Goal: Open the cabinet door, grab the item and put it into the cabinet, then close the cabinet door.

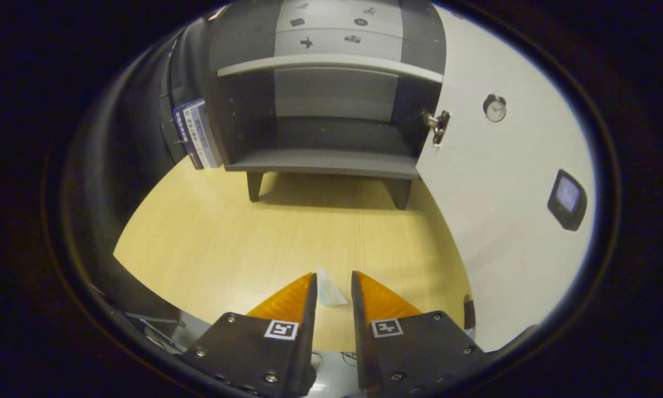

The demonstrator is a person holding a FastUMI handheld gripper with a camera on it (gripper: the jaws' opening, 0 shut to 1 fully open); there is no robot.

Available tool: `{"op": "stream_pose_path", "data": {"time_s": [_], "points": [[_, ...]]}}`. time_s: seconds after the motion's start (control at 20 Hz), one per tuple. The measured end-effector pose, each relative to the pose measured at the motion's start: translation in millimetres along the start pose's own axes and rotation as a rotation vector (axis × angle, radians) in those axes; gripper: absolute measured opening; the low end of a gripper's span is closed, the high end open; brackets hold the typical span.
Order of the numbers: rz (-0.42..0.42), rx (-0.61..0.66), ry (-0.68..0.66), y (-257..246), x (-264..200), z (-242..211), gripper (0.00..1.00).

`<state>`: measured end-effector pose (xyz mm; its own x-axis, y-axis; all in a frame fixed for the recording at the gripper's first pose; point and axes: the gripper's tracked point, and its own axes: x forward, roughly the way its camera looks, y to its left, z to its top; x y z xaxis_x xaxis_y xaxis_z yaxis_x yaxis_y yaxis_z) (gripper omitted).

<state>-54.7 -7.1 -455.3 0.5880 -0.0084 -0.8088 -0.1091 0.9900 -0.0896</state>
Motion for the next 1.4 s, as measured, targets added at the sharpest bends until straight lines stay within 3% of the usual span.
{"op": "stream_pose_path", "data": {"time_s": [0.45,0.55,0.75,1.05,1.1,1.15,1.4], "points": [[0.024,0.018,0.117,3,29,-32,0.33],[-0.014,0.032,0.104,-3,40,-32,0.17],[0.004,0.058,0.113,1,32,-32,0.17],[0.025,0.119,0.044,2,-3,18,0.17],[-0.014,0.17,0.014,-6,-7,31,0.17],[-0.014,0.196,0.023,-10,-13,39,0.02],[0.017,0.257,-0.03,-11,-25,74,0.03]]}}
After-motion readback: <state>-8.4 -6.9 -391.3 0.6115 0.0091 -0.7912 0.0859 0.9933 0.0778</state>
